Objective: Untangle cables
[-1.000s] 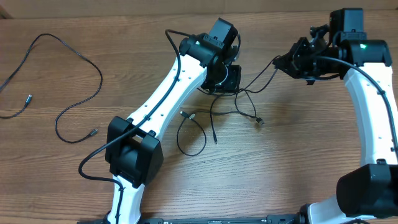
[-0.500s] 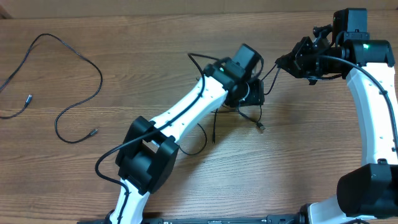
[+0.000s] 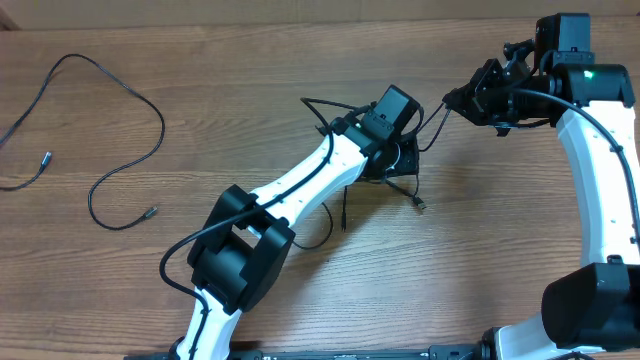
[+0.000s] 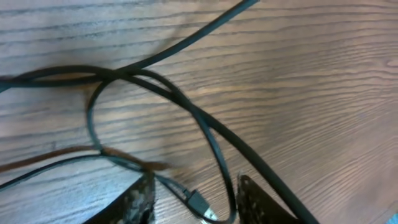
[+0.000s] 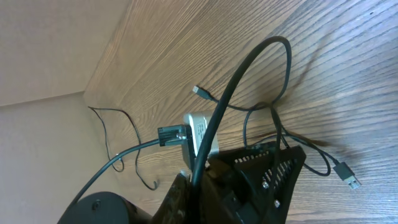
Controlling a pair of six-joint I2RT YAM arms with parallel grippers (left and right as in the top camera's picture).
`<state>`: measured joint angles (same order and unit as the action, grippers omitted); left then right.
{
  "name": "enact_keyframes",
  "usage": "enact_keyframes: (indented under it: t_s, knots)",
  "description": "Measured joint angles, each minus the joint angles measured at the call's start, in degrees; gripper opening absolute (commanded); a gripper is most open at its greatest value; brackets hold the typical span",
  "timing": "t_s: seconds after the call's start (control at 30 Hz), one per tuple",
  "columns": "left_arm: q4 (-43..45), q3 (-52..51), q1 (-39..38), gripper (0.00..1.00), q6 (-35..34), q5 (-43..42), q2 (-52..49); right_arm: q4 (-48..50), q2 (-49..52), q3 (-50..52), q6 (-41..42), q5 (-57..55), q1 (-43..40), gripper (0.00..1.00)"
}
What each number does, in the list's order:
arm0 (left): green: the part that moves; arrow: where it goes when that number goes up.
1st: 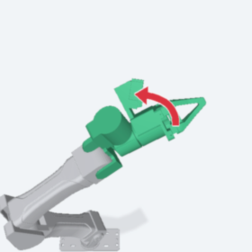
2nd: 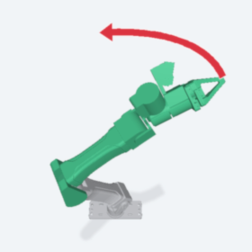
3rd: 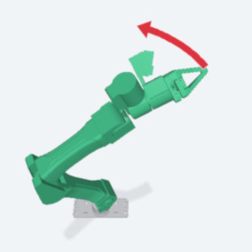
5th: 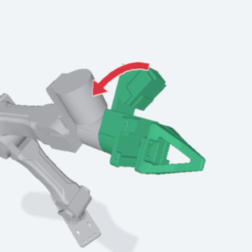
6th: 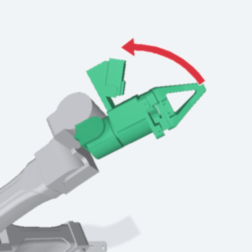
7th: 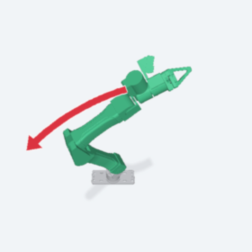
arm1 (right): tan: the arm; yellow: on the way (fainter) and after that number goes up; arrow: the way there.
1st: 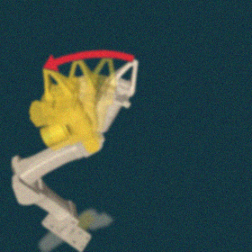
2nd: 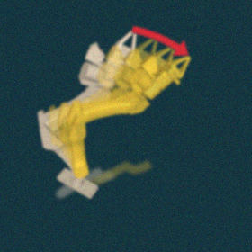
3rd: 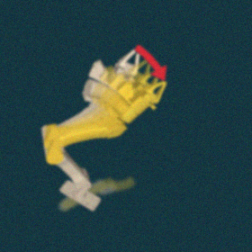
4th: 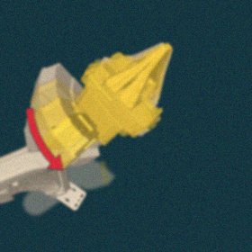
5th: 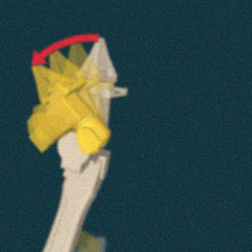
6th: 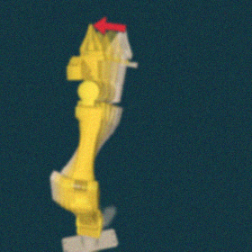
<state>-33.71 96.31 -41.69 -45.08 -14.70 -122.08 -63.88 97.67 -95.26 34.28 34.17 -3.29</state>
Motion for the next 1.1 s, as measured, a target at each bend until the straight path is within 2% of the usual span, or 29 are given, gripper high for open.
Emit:
enact_keyframes:
  t_s: [0.27,0.37,0.4,0.47,0.5,0.7,0.83,0.97,1.1]
  knots:
    - [2.69,-1.99,-1.31,0.39,-2.78,3.76,0.0,-0.02,0.0,0.0,0.02,-0.02,0.0,0.04]
    - [4.22,-2.23,-1.62,0.35,-4.42,5.86,0.0,0.0,0.0,0.0,0.02,-0.02,0.0,0.04]
    - [4.83,-2.23,-1.73,0.29,-4.63,6.38,-0.04,0.0,0.0,0.0,0.0,-0.02,0.0,0.04]
    - [5.49,-2.23,-1.86,0.06,-5.38,6.86,-0.22,0.0,0.0,0.0,-0.2,0.0,0.0,0.04]
    - [5.53,-2.23,-1.97,0.04,-5.44,7.02,-0.39,-0.04,0.0,0.0,-0.33,0.0,0.0,0.04]
    - [4.85,-2.23,-1.68,0.04,-5.33,7.56,-1.05,-0.39,0.0,0.0,-0.9,-0.24,0.0,0.04]
    - [2.56,-2.45,1.38,0.04,-2.49,7.21,0.24,-1.86,0.0,0.0,-1.09,-1.9,-0.39,0.04]
    - [-1.49,-3.02,8.0,0.04,1.55,6.99,6.99,-2.8,0.0,0.0,-1.29,-4.44,-1.62,0.04]
    - [-3.41,-2.99,15.13,0.04,5.6,6.8,17.86,-4.28,0.0,0.0,-2.03,-7.87,-1.97,0.04]
